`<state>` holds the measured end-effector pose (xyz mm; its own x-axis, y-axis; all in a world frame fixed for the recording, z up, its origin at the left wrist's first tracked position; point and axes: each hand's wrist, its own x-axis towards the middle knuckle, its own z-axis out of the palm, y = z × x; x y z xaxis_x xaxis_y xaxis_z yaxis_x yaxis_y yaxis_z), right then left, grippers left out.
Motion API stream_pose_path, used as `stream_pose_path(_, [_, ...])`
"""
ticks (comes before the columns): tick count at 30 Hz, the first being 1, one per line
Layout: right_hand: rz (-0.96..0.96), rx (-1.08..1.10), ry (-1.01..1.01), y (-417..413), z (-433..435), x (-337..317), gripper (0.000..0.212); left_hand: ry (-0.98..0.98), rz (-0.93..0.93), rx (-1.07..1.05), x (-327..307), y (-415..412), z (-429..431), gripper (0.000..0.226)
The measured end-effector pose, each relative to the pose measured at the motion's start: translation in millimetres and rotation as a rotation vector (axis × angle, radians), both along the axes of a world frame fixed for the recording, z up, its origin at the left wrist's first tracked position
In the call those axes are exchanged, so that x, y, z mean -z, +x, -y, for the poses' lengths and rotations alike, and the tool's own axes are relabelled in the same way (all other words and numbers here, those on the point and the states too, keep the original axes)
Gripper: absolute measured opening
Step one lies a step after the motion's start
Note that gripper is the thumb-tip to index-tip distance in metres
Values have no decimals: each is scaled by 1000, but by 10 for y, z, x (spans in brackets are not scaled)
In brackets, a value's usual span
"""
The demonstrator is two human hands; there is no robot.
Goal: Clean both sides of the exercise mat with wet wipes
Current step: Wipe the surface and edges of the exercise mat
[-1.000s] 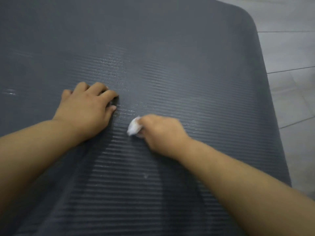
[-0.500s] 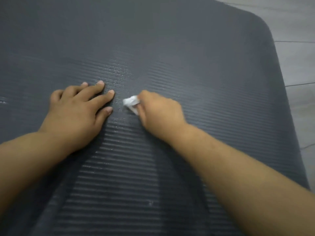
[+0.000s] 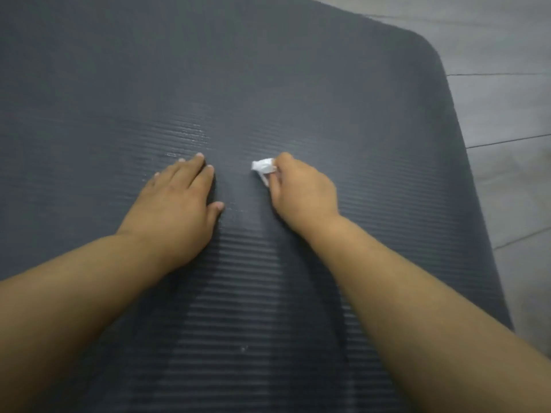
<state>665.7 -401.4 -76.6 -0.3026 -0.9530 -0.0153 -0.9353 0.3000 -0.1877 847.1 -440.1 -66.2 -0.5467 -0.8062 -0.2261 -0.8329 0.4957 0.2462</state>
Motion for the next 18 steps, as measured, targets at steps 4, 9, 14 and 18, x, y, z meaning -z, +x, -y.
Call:
stream_pose_path(4, [6,800,-11,-1262,-482,-153,42,24,103,25,12,-83,-118,63])
stream_pose_path(9, [91,801,7,-1044,-434,-117,41,37,115,89,-51,-334,-163,62])
stream_pose_path(14, [113,77,91,-94,-251,-32,23,38,148,143,-2,-473,-202,62])
stream_pose_path(18, [-9,485,28,-1099,-630,-88,34,35,179,157,-12,-420,-206,62])
